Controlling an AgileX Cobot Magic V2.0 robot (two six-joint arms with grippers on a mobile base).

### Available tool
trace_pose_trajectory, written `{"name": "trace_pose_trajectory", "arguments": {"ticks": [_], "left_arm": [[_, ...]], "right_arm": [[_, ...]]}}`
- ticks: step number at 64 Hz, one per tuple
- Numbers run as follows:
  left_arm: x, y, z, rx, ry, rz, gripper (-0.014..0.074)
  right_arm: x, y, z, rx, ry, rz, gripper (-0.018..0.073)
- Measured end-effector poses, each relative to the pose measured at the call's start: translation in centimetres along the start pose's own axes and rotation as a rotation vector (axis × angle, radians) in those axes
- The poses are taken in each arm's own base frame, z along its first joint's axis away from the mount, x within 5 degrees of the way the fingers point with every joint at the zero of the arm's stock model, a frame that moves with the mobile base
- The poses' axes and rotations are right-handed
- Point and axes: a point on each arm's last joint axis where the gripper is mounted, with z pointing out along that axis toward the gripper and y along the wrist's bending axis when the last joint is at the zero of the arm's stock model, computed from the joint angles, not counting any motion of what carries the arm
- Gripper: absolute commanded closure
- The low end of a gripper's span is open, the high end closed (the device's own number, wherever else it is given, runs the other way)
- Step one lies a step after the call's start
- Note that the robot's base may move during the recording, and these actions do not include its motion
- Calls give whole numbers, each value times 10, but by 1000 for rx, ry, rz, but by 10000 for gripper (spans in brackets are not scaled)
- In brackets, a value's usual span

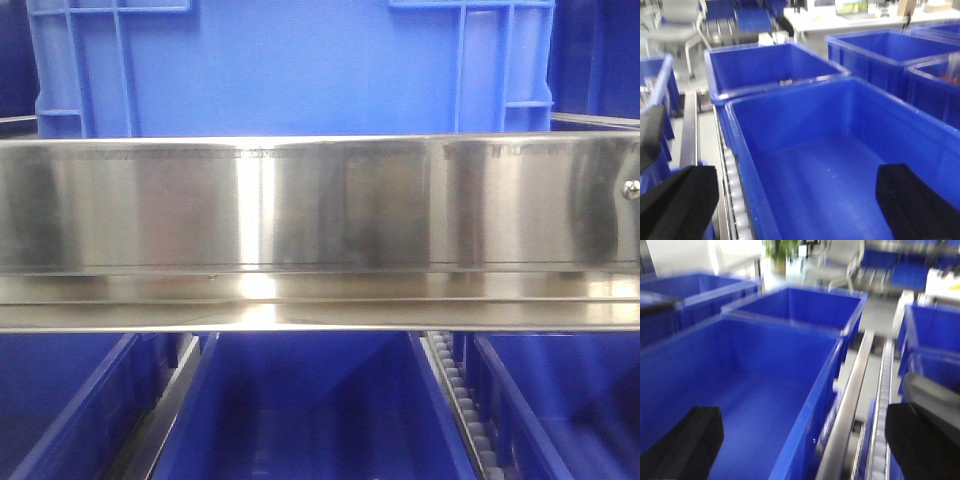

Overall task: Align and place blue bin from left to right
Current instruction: 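Close both grippers on opposite side walls of the blue bin, then lift the blue bin with both grippers and pull it off the shelf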

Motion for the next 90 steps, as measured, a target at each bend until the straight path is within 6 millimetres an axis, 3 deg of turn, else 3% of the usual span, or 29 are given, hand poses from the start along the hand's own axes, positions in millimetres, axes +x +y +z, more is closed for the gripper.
{"name": "trace_pose_trajectory", "arguments": {"ticks": [11,19,31,43,64,90], "left_arm": [[-15,1,44,-17,150,-20,57],[-15,7,80,-83,268,-39,57],[6,24,128,-152,423,-89,57],[31,37,161,-156,523,-139,57],[49,37,187,-128,563,-174,57],[53,35,195,-107,565,-193,60]], "right_arm": [[-25,-6,47,0,154,-19,-9],[-37,-12,81,27,254,-5,-9],[-28,-21,140,69,399,71,-9],[-11,-24,181,73,469,98,-9],[29,-27,234,74,598,116,-9],[47,-27,254,67,650,125,-9]]}}
